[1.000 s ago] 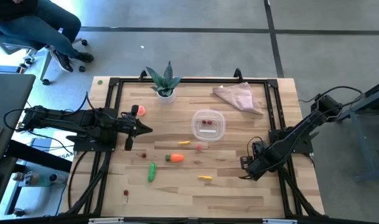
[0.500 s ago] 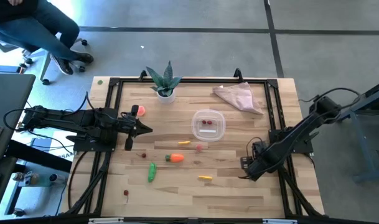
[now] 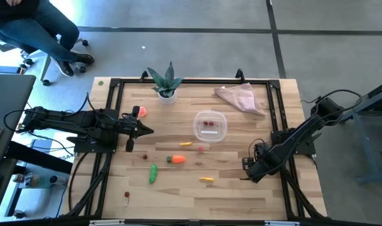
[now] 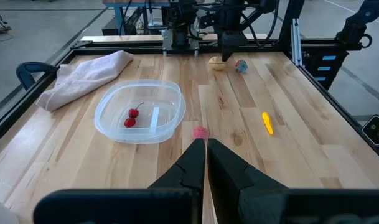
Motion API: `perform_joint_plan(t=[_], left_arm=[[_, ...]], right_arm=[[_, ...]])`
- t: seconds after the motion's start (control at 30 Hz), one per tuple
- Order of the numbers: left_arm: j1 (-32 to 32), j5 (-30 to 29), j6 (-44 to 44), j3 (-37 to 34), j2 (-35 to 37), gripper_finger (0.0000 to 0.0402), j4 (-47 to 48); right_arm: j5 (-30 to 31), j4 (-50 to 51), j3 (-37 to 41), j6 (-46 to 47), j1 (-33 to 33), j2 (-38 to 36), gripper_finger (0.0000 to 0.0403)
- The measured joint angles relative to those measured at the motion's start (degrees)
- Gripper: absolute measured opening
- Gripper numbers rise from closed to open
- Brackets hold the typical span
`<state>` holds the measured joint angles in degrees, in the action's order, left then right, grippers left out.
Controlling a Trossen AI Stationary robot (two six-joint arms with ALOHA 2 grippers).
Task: Pick and placing Produce into tupperware
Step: Put the brown potato into the transparent bin
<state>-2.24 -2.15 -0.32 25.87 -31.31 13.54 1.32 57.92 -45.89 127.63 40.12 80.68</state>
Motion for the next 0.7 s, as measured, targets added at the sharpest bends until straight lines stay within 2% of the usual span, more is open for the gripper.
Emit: perform_joint_plan(t=[0.27, 0.5, 0.6, 0.7], left_arm=[[0.0, 0.0, 0.0, 0.0, 0.0, 0.0007, 0.0], [0.0, 0.0, 0.0, 0.0, 0.0, 0.0007, 0.0], [0.0, 0.0, 0.0, 0.0, 0.0, 0.0007, 0.0], [0.0, 0.0, 0.0, 0.0, 0.0, 0.0007, 0.0]], right_arm=[[0.0, -0.3, 0.2, 0.3, 0.0, 0.0, 0.0280], [1.5, -8.7, 6.6, 0.7, -0.4, 0.0, 0.0280], [3.4, -10.9, 8.0, -0.1, -0.4, 0.0, 0.0280], [2.7, -12.0, 8.5, 0.0, -0.7, 0.0, 0.0280]])
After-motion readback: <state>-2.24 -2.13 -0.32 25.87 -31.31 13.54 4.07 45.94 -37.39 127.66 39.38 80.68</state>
